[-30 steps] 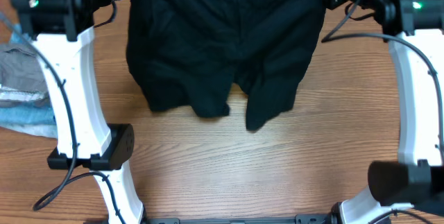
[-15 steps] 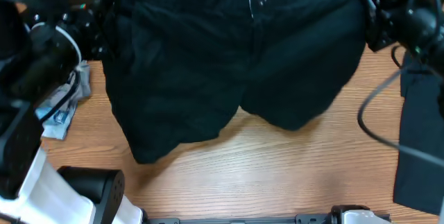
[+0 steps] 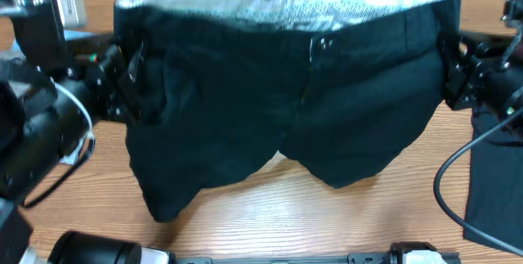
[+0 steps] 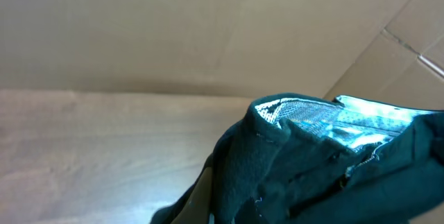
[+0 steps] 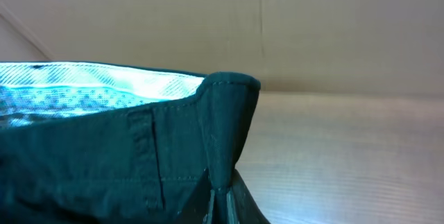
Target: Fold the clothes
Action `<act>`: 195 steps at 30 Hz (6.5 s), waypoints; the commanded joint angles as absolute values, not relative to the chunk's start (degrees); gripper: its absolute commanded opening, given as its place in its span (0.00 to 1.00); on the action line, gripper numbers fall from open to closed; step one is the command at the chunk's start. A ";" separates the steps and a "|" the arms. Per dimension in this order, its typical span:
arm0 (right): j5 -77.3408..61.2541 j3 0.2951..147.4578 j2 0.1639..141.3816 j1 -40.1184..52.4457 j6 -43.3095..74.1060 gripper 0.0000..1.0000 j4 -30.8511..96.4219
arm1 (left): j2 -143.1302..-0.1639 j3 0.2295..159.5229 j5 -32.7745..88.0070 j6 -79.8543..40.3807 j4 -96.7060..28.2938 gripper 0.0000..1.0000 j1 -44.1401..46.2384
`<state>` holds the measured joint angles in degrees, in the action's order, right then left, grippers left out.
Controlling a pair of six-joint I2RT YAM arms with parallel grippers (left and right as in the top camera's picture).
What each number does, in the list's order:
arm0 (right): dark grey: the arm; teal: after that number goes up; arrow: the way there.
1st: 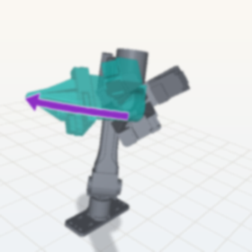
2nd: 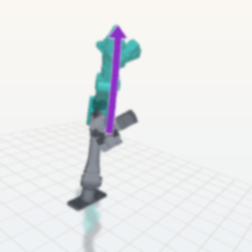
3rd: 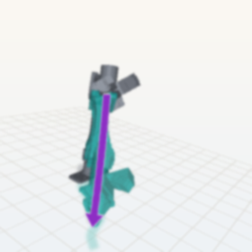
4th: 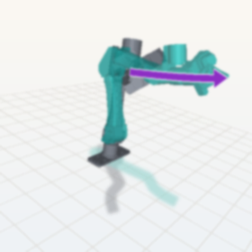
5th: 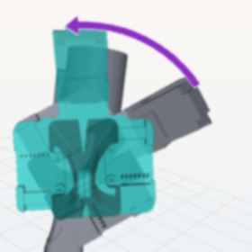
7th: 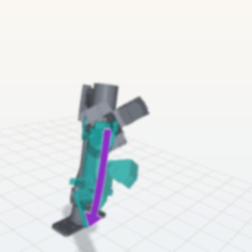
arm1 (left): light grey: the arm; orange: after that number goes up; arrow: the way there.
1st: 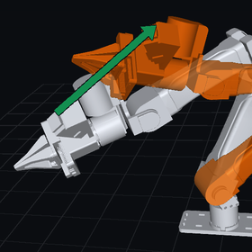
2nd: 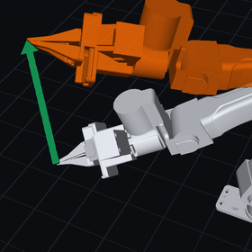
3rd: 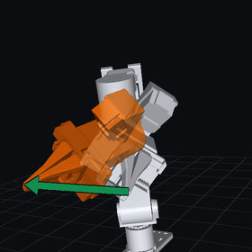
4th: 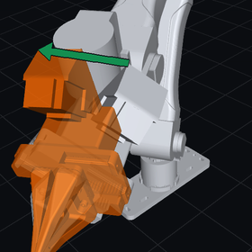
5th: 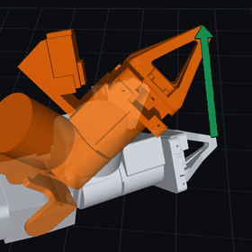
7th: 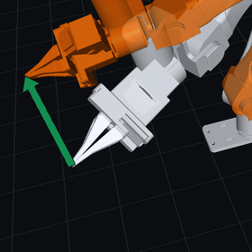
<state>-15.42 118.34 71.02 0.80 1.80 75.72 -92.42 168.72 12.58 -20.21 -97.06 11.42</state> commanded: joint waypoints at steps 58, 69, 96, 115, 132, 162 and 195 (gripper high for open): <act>-11.64 119.59 114.93 7.81 7.60 0.04 86.37 | -138.39 153.12 10.41 8.43 -81.54 0.04 7.46; -5.80 89.78 114.93 7.51 17.93 0.04 74.46 | -138.45 126.34 7.75 15.14 -63.79 0.04 10.26; 0.71 72.60 114.93 -2.00 12.34 0.04 36.73 | -138.45 119.17 15.18 3.68 -68.77 0.04 10.17; -6.66 74.46 114.63 -2.63 12.01 0.04 47.03 | -138.45 120.46 -0.60 18.65 -52.51 0.04 9.80; -19.07 78.06 103.98 28.49 -5.32 0.04 56.18 | -138.47 116.53 3.01 30.13 -47.40 0.04 7.55; -1.06 59.42 106.65 6.07 17.56 0.04 37.36 | -138.47 111.09 -2.48 12.69 -55.75 0.04 6.28; -15.73 89.27 114.43 -0.08 8.80 0.04 61.14 | -138.47 105.71 -12.16 13.37 -36.53 0.04 10.04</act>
<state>-13.54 88.38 116.31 -2.11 9.13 59.94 -135.35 106.80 -7.35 8.14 -39.99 10.63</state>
